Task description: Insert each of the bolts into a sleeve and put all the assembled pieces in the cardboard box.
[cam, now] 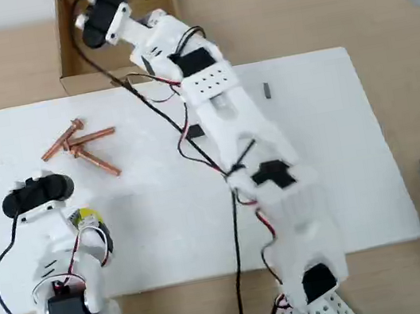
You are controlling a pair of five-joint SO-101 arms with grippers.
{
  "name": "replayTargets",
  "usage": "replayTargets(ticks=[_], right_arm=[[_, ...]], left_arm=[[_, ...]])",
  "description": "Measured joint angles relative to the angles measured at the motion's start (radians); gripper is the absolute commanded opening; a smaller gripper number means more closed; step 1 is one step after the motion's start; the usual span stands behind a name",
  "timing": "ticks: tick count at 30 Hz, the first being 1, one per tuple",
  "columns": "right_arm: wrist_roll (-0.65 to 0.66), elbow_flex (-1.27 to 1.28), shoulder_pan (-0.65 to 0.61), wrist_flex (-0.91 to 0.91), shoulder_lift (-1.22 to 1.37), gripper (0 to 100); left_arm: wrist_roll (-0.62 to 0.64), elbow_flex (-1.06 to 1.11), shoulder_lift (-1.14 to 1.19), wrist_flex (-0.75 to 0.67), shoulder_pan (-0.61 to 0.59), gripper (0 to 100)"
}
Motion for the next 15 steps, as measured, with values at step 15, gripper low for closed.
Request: replayTargets(ticks=[15], right_arm=[[0.086, -0.486, 0.018, 0.100, 0.368, 15.0]], left_arm=[[0.000, 0.000, 0.000, 0.000, 0.000, 0]])
